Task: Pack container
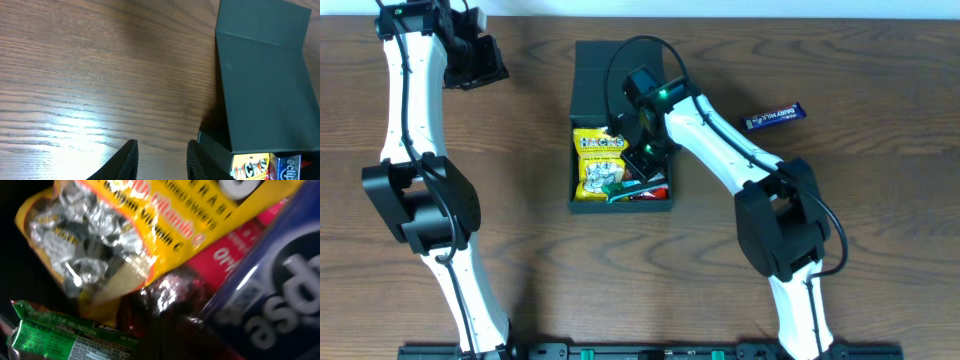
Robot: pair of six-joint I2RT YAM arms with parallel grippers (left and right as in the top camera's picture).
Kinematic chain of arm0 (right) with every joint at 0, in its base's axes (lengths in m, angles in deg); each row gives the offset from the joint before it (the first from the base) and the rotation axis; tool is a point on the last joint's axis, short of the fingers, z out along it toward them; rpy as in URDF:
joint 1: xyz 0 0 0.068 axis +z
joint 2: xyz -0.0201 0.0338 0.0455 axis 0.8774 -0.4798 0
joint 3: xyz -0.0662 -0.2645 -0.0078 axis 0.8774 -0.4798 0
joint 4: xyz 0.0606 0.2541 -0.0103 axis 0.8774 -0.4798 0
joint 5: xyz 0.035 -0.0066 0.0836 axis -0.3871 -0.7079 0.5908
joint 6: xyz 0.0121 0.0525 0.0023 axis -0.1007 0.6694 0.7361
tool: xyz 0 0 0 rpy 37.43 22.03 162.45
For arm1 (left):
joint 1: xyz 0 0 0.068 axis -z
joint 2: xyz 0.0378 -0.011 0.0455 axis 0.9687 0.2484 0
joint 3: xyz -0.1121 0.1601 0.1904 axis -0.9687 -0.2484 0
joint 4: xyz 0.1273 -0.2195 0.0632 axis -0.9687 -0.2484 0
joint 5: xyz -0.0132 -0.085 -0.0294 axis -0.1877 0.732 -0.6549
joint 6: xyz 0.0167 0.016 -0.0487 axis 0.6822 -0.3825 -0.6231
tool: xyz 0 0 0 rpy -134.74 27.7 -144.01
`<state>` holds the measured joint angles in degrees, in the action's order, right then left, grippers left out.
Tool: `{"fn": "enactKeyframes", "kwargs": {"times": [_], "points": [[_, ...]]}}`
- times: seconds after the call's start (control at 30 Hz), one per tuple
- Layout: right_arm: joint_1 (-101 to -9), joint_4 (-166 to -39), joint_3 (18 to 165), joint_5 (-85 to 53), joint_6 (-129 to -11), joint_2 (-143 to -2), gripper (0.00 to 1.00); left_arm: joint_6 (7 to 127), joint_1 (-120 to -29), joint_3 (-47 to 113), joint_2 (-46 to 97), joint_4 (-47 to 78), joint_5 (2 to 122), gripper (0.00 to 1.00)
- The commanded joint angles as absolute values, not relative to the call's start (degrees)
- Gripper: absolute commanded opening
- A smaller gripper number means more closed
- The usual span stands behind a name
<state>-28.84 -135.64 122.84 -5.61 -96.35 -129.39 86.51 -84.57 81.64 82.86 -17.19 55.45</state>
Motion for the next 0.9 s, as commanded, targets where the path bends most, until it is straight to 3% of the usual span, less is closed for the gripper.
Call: {"fn": "enactKeyframes", "kwargs": {"times": [0.0,0.57,0.87], "points": [[-28.12,-137.13,123.74,-4.01,-95.33,-130.48,0.02,86.9,-84.59,83.04,83.17,-17.32,55.03,0.33],[-28.36,-136.27,127.52,-8.17,-85.31,-130.48,0.02,86.9,-84.59,83.04,83.17,-17.45,55.03,0.33],[-28.31,-143.75,140.15,-6.35,-89.45,-130.24,0.02,86.92,-84.59,83.01,83.17,-17.61,55.01,0.33]]}}
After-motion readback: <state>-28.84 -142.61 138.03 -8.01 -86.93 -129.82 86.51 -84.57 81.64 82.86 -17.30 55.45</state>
